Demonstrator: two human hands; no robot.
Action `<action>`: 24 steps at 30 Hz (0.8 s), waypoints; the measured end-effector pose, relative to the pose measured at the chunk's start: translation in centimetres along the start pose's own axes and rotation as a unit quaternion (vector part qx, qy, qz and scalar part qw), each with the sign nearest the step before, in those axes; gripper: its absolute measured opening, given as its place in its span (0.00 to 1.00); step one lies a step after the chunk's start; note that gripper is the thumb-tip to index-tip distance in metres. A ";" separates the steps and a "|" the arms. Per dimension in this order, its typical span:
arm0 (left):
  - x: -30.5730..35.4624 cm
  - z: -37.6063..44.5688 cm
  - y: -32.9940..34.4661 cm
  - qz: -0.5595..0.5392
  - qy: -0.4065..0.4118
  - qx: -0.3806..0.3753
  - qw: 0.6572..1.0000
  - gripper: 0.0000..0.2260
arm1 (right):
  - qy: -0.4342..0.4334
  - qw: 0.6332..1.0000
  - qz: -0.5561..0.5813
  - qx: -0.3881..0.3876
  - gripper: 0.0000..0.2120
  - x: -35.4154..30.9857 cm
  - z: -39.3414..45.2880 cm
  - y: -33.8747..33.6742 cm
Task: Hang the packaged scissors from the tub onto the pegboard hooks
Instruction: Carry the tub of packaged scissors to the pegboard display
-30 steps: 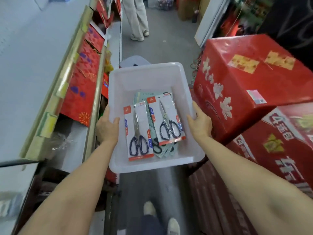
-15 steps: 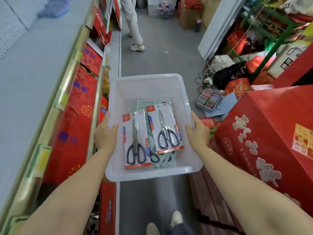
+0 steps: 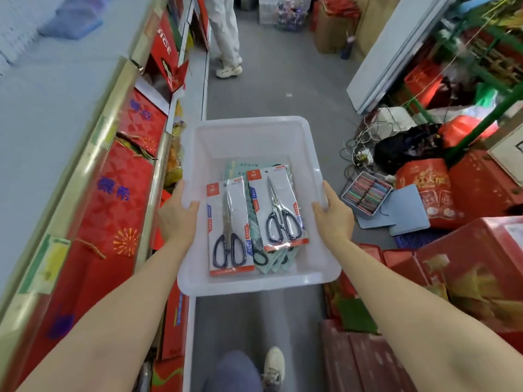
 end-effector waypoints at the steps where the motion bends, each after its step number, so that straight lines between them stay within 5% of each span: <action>1: -0.1 1.3 0.5 0.000 -0.005 0.000 1.000 0.27 | 0.003 1.000 -0.005 -0.004 0.26 -0.4 1.2 0.8; 24: -11.2 25.1 18.9 0.014 -0.080 -0.019 0.997 0.28 | 0.012 0.991 -0.102 -0.089 0.27 -1.5 23.7 23.8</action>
Point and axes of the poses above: each hand's wrist, its own z-axis towards the middle knuckle, its own y-axis out of the palm, x = y × z, the point moved 6 cm from there along z, towards the middle knuckle
